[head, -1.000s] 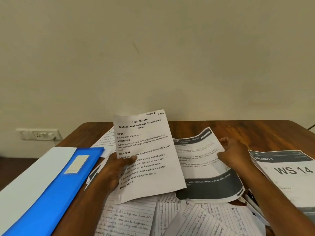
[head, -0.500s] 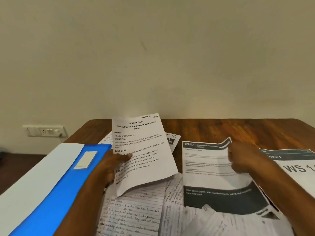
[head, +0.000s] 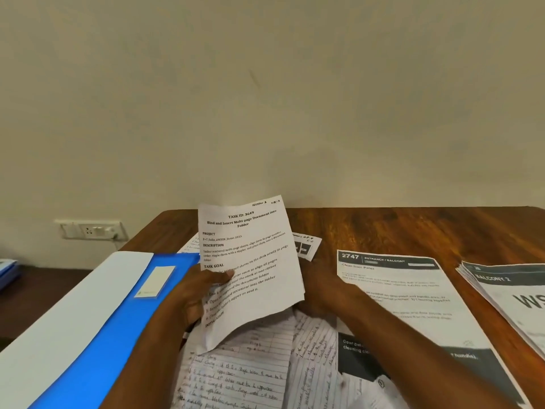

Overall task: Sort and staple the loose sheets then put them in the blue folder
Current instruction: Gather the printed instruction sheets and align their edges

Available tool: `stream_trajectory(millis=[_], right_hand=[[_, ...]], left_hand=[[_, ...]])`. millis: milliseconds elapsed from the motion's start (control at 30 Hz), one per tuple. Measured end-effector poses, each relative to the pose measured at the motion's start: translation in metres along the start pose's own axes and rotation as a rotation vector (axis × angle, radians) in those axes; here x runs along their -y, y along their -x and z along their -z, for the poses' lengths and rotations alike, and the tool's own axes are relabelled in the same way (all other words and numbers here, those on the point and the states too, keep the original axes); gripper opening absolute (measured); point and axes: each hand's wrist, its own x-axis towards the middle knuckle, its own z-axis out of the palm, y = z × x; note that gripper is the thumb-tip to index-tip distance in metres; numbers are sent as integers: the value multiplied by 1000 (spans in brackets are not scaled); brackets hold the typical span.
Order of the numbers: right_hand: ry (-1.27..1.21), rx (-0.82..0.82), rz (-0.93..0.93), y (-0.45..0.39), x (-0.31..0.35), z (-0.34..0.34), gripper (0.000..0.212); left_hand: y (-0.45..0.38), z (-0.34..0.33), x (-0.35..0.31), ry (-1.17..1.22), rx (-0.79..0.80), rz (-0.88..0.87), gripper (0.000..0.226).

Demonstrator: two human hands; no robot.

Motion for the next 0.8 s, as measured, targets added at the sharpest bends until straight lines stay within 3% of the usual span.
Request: stream_trajectory(millis=[133,300,433,800], right_hand=[[34,189,-75,-7,-10,-15,65],[-12,137,-119,13,-31,-7,52],[-90,186,-214,38,-58,8,59],[-81,142,-211,86,-89,16,57]], left_hand=[[1,-2,-2,-11,-9,18,29],[6,2,-11,-114,-115,-52,21],[6,9,-19,-211,-148,-49,23],[1,22,-14,-336,-149,55,34]])
